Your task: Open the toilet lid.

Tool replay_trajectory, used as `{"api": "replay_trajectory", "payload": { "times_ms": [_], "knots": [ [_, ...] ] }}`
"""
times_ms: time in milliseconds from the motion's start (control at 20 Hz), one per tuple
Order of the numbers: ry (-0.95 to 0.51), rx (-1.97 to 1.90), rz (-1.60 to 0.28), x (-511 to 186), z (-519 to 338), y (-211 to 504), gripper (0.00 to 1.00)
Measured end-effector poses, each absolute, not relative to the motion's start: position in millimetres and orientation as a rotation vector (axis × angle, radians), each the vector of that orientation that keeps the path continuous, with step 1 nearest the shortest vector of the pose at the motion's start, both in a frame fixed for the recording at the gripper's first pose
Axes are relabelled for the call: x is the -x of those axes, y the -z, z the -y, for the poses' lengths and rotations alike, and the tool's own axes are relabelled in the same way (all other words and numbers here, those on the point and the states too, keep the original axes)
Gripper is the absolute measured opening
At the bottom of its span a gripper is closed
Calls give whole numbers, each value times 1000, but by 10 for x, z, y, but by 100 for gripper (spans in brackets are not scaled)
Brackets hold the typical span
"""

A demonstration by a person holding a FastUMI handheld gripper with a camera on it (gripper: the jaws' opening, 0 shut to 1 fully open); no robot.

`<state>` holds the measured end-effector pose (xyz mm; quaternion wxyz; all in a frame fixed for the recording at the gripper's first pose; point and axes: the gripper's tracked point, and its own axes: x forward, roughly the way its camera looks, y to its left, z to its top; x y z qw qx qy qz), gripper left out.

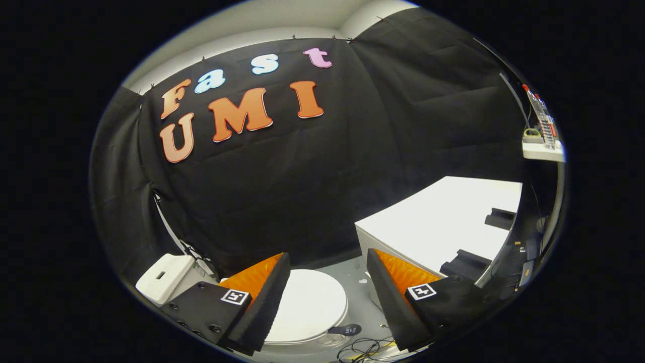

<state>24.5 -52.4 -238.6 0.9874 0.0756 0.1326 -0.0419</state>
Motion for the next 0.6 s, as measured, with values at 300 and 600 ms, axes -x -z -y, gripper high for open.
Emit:
{"api": "replay_trajectory", "payload": {
  "times_ms": [300,600],
  "knots": [
    [132,-234,-355,-175,646,3114,99],
    [166,-258,-439,-77,765,3739,99]
  ]
}}
